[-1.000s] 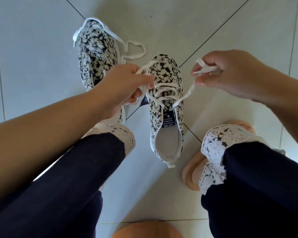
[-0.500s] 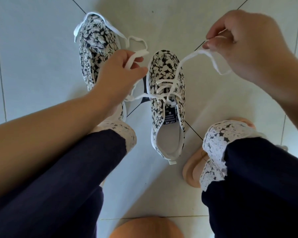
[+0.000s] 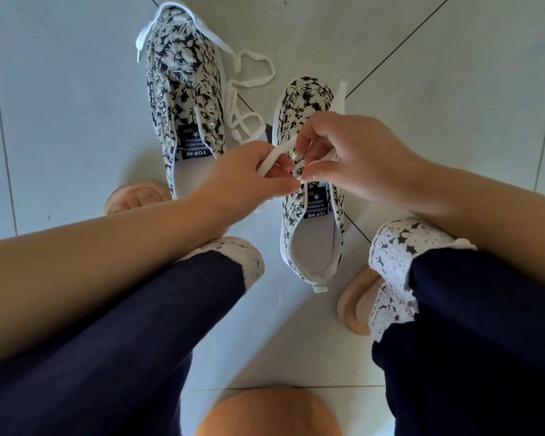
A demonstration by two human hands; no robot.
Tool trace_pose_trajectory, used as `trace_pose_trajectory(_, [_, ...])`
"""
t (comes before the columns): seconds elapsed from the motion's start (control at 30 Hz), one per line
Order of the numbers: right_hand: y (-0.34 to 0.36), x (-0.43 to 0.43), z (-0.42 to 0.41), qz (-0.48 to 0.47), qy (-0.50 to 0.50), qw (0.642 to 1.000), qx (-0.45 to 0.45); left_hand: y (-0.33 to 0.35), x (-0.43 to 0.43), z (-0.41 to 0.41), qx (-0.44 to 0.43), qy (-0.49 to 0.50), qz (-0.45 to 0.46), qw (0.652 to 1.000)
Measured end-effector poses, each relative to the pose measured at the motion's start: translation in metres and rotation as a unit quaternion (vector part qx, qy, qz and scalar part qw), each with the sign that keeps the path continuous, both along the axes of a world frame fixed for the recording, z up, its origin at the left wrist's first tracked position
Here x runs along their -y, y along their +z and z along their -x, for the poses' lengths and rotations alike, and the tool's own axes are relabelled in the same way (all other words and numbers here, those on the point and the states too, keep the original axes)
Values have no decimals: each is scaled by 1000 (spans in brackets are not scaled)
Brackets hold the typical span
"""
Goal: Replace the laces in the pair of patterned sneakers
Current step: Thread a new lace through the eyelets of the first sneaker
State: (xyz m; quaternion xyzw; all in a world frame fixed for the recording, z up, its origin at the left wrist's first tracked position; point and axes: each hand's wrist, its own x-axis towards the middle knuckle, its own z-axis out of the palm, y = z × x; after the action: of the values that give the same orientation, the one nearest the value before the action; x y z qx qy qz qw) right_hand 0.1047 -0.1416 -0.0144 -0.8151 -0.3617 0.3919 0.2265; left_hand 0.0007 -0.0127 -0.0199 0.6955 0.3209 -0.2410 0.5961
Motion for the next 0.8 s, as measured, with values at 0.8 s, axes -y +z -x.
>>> trace_pose_trajectory(0.8, [11, 13, 11, 87, 58, 995, 6, -12, -5, -1, 20, -2, -30, 999])
